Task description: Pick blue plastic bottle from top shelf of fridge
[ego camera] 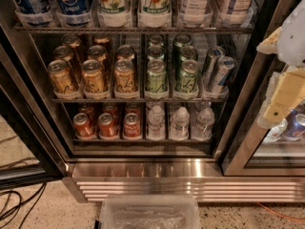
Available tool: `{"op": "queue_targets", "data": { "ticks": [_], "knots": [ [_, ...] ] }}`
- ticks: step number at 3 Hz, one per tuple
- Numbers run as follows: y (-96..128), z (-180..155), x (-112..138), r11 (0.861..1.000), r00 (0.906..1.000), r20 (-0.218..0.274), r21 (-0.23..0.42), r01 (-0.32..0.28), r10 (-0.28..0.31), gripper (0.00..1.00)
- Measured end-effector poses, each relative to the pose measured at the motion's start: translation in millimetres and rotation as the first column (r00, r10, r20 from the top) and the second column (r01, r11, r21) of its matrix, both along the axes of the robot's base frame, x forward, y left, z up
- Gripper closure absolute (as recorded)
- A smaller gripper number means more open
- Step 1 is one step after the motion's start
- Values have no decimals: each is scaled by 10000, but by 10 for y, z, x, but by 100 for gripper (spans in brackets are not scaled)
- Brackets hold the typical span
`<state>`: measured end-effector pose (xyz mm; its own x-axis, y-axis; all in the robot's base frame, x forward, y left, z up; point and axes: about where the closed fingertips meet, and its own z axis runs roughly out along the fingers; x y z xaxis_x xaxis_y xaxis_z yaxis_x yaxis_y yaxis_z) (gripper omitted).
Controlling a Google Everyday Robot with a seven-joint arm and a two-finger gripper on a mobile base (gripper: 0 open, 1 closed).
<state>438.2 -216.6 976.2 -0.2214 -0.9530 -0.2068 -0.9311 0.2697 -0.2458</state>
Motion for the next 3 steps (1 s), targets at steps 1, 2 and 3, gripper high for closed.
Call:
{"op": "queue_targets", "data": {
  "ticks": [1, 2, 3],
  "knots": [
    [0, 0, 0, 10000, 10000, 3, 1, 0, 0, 0],
    [69, -20, -8, 9996, 9982, 602, 274, -95, 78, 0],
    [183, -251, -113, 9908, 9905, 1312, 1228, -578, 415, 0]
  ]
}}
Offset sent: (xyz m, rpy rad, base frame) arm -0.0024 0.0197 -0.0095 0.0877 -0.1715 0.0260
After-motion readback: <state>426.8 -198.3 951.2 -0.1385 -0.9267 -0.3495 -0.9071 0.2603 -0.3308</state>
